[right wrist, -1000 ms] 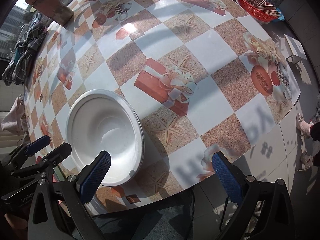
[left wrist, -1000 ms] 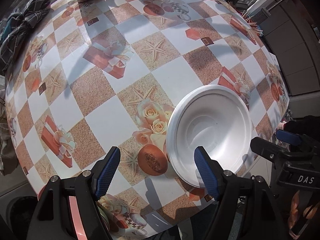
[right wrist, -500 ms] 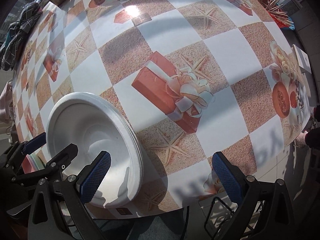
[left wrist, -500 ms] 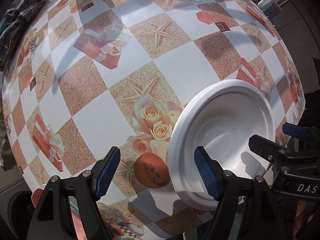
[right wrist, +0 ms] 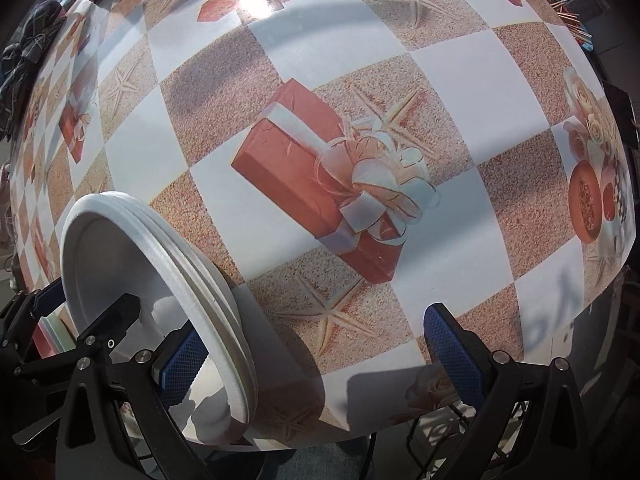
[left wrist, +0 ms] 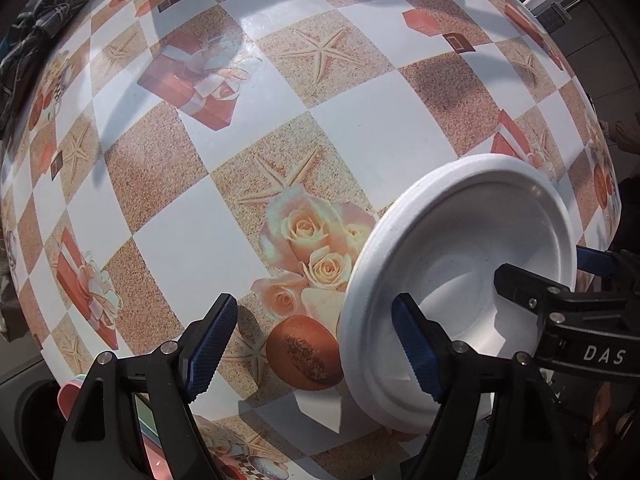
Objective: Organize plates and bowls
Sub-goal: 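Lift the bowl stack with both grippers and carry it toward the plate stack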
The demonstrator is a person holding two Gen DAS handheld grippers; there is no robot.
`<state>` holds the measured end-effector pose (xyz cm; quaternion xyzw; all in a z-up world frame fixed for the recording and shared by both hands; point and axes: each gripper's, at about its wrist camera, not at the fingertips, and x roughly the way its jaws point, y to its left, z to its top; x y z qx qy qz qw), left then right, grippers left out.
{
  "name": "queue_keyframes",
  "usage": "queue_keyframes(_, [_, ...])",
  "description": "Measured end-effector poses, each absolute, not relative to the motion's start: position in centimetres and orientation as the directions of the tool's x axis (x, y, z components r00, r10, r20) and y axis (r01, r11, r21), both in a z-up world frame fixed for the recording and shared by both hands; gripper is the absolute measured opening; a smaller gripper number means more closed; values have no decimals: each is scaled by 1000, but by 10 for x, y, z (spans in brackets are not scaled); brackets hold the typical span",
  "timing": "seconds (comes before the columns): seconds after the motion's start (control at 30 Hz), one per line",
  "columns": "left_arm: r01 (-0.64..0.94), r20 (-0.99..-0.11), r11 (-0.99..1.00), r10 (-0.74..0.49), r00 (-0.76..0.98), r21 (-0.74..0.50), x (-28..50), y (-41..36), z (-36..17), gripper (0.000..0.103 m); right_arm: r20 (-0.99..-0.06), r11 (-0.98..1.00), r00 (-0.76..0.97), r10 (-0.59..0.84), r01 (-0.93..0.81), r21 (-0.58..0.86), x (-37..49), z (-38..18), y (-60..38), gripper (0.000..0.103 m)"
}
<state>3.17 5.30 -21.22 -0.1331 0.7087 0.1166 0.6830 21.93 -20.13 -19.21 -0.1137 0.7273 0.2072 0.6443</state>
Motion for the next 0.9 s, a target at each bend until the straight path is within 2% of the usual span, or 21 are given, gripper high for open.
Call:
queue_keyframes(0.47, [-350, -997, 936, -61, -50, -39, 31, 56, -208, 82, -984, 874, -152, 91, -462, 152, 213, -198, -202, 103])
queue_keyframes(0.53, [-346, -995, 936, -87, -45, -66, 29, 55, -210, 74, -983, 875, -151, 101, -457, 160, 211, -197, -201, 102])
queue_keyframes(0.57, [-338, -995, 938, -94, -42, -75, 29, 53, -209, 71, -984, 874, -145, 103, -458, 159, 208, -196, -200, 98])
queue_keyframes(0.63, [-305, -993, 947, -112, -33, -96, 29, 45, -209, 52, -984, 870, -132, 118, -464, 166, 201, -192, -198, 89])
queue_keyframes(0.67, [-289, -991, 951, -127, -32, -113, 30, 40, -209, 46, -983, 866, -130, 128, -469, 175, 199, -190, -196, 80])
queue_keyframes(0.7, [-275, -989, 953, -145, -37, -129, 31, 35, -209, 36, -981, 860, -131, 145, -474, 190, 195, -188, -193, 67])
queue_keyframes(0.73, [-269, -991, 956, -129, -37, -115, 31, 32, -209, 37, -976, 854, -139, 165, -476, 212, 193, -186, -191, 58])
queue_keyframes(0.77, [-268, -992, 957, -121, -36, -108, 31, 30, -209, 37, -966, 849, -162, 199, -464, 253, 191, -186, -190, 40])
queue_keyframes(0.8, [-274, -992, 956, -124, -39, -109, 30, 30, -210, 37, -949, 847, -207, 239, -432, 308, 189, -189, -190, 27])
queue_keyframes(0.9, [-284, -989, 951, -141, -38, -124, 24, 31, -212, 37, -944, 860, -211, 255, -397, 321, 186, -190, -193, 27])
